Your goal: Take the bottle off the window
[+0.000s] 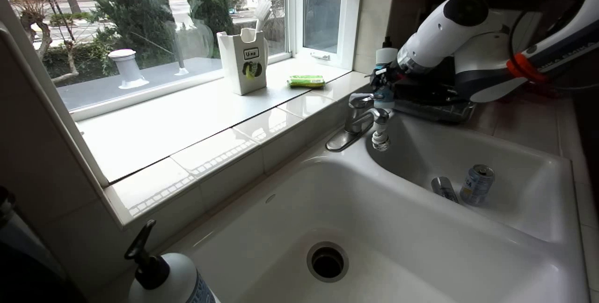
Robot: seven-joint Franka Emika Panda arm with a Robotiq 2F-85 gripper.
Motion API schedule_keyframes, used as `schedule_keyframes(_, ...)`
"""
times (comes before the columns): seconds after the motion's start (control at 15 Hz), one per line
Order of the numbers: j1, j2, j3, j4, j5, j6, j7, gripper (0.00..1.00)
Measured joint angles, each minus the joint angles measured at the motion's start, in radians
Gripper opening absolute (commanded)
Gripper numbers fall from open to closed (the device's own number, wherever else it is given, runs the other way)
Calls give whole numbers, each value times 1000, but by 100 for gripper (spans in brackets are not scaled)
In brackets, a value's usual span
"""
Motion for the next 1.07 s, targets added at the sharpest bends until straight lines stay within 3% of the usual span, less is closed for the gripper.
schedule_keyframes(0.73,27,88,0,82,-98,-140,247,40)
schedule_keyframes(1.07,28,116,0,113,-115,-153,293,40)
